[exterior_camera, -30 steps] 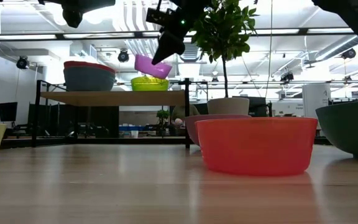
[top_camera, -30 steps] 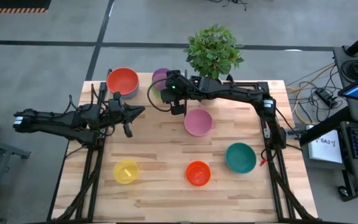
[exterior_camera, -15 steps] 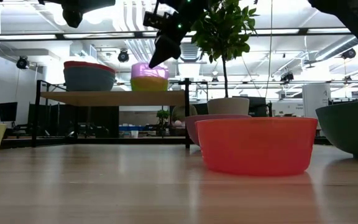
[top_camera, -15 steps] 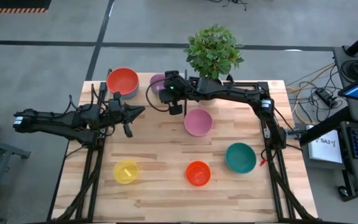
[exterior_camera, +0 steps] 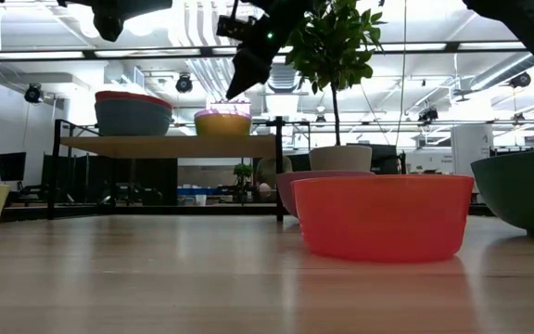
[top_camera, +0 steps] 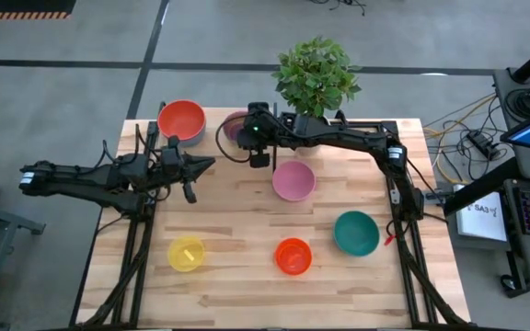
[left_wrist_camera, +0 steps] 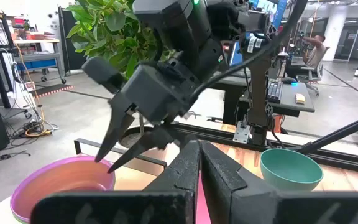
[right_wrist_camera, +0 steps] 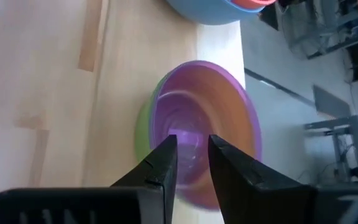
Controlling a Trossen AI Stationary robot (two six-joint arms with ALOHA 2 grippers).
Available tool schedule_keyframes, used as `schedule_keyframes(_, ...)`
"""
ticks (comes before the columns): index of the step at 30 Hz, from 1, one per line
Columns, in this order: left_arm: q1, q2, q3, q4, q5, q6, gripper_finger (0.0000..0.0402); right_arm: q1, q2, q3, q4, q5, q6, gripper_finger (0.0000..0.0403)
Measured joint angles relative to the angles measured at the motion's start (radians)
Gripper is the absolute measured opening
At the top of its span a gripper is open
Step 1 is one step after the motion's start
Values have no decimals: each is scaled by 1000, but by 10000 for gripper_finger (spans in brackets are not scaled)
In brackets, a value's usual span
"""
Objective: Place and stack bowls onto a shelf
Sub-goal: Stack the pink bowl on top of the orange bowl on the shelf
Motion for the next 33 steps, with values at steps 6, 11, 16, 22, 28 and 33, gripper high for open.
schedule_keyframes(6,0,4,0,-1,0,0,0,13,-71,-15,-105,-142,134,66)
schedule_keyframes(11,0,15,0,0,7,0,0,68,-177,-121,-115,-186,201,46)
schedule_keyframes(16,-1,26,0,2,7,0,0,154,-309,-322,-26,-187,251,38)
schedule_keyframes(22,-1,68,0,28,68,-7,0,262,-503,-639,168,-185,369,38)
schedule_keyframes(28,-2,146,5,125,113,-42,0,364,-654,-931,405,-185,476,38)
schedule_keyframes(33,-3,217,5,188,135,-77,0,413,-752,-1108,557,-185,540,38)
